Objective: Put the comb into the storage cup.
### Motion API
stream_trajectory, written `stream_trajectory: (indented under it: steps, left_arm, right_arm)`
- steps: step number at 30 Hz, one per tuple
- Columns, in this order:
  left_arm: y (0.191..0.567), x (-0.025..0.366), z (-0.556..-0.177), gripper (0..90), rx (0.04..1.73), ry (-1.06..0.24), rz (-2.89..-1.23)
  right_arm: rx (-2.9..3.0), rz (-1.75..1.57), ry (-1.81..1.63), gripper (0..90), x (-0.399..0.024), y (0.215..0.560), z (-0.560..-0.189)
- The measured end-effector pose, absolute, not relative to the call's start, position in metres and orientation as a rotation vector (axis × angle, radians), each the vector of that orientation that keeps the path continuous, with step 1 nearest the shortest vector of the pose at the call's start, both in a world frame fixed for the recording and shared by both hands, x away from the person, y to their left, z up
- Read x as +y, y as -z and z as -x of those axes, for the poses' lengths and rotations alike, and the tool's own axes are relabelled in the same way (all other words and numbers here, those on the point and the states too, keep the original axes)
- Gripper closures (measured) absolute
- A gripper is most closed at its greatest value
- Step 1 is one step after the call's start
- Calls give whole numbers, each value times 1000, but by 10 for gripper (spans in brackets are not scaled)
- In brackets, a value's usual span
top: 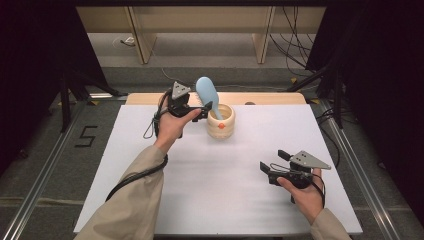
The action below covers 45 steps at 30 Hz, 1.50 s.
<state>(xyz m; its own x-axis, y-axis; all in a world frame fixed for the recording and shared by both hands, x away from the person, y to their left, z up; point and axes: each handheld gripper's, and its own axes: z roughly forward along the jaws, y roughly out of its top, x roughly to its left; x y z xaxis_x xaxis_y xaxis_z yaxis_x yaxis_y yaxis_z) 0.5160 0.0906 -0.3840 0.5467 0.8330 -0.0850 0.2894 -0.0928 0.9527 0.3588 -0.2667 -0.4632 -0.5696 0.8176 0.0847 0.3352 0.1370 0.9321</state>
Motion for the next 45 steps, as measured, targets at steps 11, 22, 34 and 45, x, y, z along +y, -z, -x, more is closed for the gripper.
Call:
stream_trajectory:
  steps: [11, 22, 34, 45]
  left_arm:
    - [388, 104, -504, 0, 964, -598, -1674]
    - [391, 109, -488, 0, 941, -591, -1708]
    - [401, 123, -469, 0, 937, -574, -1724]
    - [409, 137, -453, 0, 944, -562, -1731]
  right_arm:
    - [1954, -1111, -1433, 160, -269, 462, -359]
    - [1946, -1110, -1429, 159, -271, 461, -359]
    - [1940, -1110, -1426, 159, -271, 460, -359]
    - [1937, -1108, -1425, 159, -271, 459, -359]
